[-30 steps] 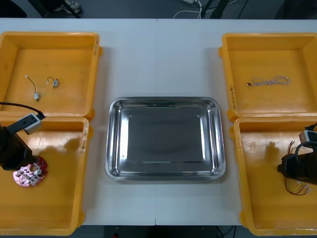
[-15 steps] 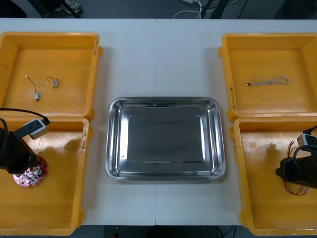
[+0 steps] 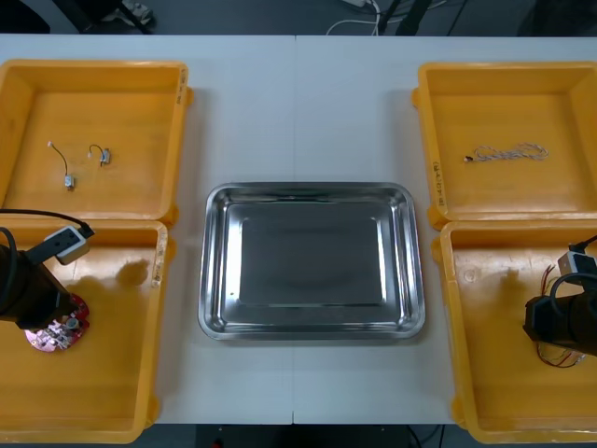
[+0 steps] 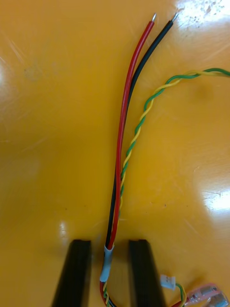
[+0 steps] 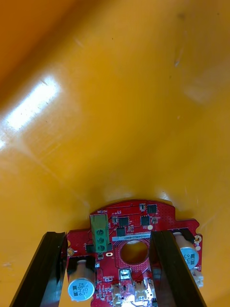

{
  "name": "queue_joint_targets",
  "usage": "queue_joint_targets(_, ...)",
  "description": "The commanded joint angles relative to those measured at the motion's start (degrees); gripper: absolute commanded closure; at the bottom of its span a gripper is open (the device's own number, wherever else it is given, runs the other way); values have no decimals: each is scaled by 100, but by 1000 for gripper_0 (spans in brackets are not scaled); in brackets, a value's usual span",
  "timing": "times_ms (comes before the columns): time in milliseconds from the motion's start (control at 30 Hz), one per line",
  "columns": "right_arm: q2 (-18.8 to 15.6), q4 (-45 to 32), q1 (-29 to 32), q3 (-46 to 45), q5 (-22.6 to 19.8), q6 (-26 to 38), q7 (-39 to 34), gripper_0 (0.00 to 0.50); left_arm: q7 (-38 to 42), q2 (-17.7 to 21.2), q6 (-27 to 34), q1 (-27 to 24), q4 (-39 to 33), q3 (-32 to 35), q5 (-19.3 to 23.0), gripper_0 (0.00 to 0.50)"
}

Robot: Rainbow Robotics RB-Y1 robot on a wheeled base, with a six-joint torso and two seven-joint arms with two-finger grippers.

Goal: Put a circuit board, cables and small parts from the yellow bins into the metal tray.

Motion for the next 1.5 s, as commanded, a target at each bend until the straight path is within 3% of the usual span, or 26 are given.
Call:
queue_joint_targets(33,54,-26,131,58,50,-52,170,500,-598,263,-141,119,75,-76,-36,0)
queue_joint_targets(500,-42,-70,-72,14,15,-131,196,500,-598,263,-255,119,119,-120,-45,0)
queue_joint_targets(767,-209,-193,-414,-56,-152,344,170,500,-598,263,-290,119,136,-155,-53,69)
queue_joint_targets(833,-253,-281,-450,-91,-187,493,161,500,-598,263,-317,119,145,-181,-62,162)
queue_joint_targets(867,-288,-343,-458,-109,-204,564,170,500,-607,263,-352,119,154,-207,-80,285)
queue_joint_targets(900,-324,-404,-458,-135,-213,625,170,500,-598,263,-396,119,154,-234,-71,448)
queue_joint_targets(933,-341,-431,-458,-135,-222,643,161,500,-598,263,-414,119,163,-243,-80,497)
queue_joint_targets(1233,-491,-642,-529,-425,-662,1047,170,500,-581,263,-475,119,163,-278,-62,500)
queue_joint_targets(1500,-499,-1178,-713,-979,-855,1882,170,500,-581,271,-431,75,154,-243,-53,500)
